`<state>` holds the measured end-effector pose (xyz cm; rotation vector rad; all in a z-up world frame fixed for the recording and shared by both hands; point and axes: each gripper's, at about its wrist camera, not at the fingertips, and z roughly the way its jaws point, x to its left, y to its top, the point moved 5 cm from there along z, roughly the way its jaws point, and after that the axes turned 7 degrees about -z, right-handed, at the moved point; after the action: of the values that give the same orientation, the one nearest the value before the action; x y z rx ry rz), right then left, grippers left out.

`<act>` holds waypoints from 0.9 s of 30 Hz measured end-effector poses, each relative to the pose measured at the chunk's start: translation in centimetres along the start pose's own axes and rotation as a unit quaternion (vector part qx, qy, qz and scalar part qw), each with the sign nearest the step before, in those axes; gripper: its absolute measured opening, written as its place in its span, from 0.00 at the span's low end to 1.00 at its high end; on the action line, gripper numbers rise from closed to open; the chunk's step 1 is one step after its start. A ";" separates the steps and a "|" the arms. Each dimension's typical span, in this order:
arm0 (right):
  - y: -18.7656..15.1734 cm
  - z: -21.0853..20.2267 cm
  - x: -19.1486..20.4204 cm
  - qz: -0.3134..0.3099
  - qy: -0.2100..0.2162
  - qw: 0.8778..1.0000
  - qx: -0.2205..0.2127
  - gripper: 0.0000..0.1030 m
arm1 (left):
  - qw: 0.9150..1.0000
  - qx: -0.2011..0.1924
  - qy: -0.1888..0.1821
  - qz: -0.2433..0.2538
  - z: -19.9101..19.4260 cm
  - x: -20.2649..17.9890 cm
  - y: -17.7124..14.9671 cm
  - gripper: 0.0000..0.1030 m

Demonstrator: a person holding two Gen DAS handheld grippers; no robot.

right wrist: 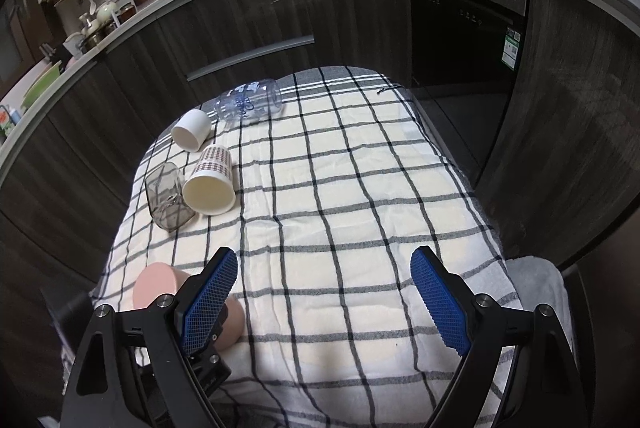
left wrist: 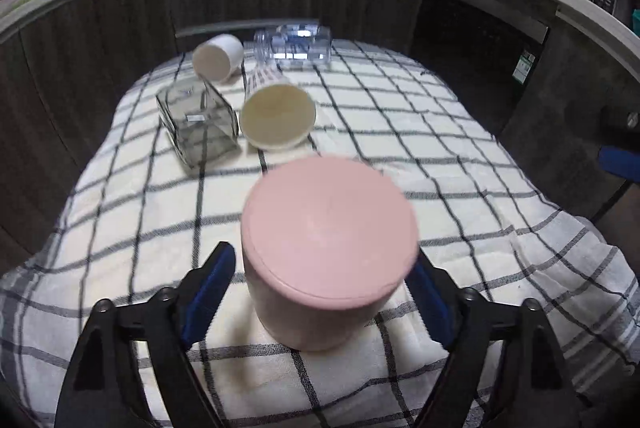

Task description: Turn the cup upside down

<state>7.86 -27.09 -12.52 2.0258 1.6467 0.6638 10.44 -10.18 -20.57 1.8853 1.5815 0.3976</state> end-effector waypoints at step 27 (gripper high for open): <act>0.7 -9.5 6.7 -0.067 0.018 0.995 -0.074 0.86 | 0.995 -0.010 0.042 -0.092 -14.4 4.6 2.7 0.84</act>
<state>3.67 -20.26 -4.05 1.7926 1.6857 0.7547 4.95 -2.02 -8.82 1.7090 1.7824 0.4143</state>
